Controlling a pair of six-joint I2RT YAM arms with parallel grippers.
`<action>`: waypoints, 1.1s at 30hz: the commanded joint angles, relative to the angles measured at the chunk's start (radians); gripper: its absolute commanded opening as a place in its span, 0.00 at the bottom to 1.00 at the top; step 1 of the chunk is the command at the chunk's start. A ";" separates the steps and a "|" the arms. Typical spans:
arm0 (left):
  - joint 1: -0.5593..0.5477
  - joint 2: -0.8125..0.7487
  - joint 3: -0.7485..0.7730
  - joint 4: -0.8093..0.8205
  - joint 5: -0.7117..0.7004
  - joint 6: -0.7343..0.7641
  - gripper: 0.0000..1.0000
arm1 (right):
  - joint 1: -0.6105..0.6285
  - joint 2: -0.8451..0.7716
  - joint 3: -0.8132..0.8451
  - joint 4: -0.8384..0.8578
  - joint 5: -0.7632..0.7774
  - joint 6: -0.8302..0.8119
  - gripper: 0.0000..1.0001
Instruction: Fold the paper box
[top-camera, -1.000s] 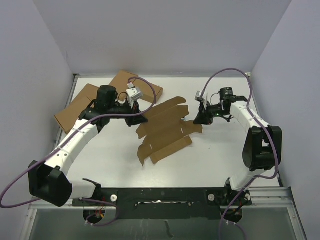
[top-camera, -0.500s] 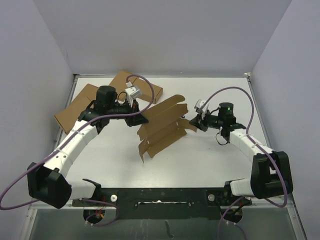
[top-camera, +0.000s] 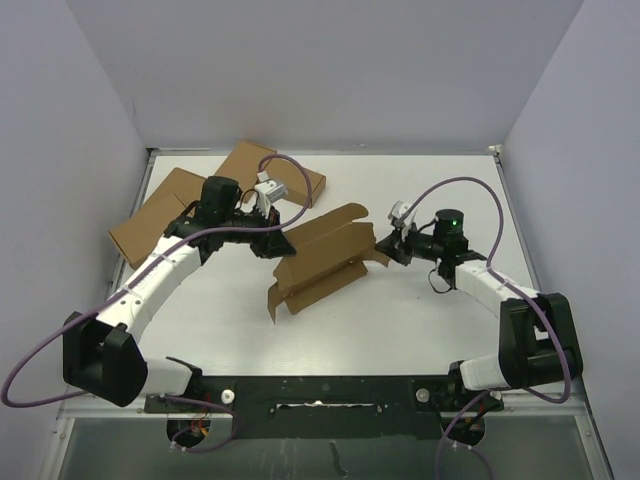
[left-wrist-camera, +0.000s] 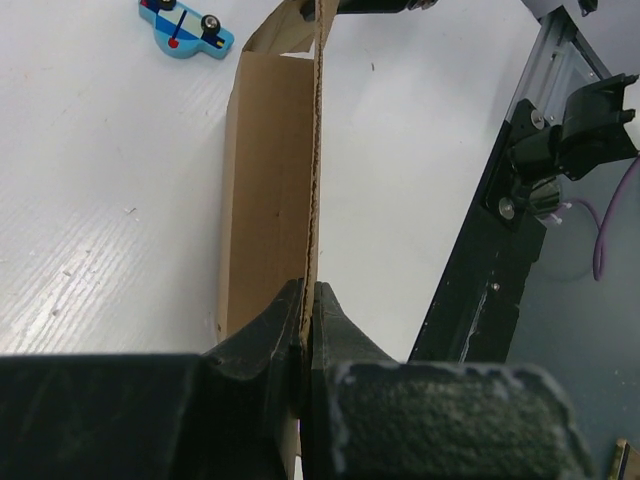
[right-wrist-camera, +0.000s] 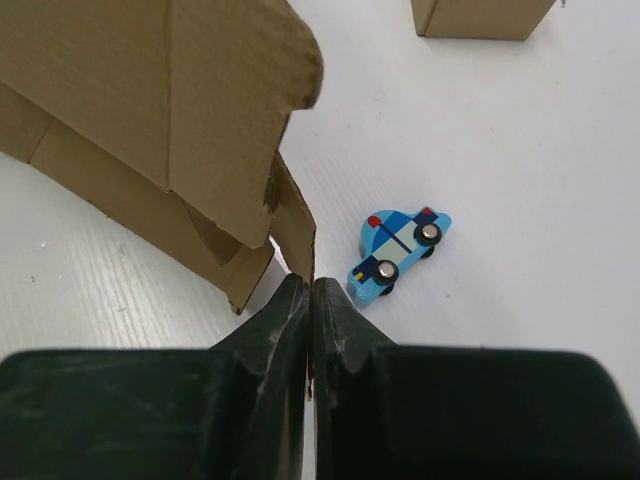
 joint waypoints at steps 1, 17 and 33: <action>0.003 0.017 -0.008 -0.048 -0.030 0.025 0.00 | 0.011 0.008 -0.009 0.078 -0.097 0.029 0.00; 0.033 -0.047 -0.096 0.046 -0.024 0.027 0.00 | 0.049 0.068 0.049 -0.076 -0.203 0.009 0.05; 0.035 -0.063 -0.152 0.064 -0.026 0.054 0.00 | 0.061 0.134 0.184 -0.351 -0.291 -0.132 0.38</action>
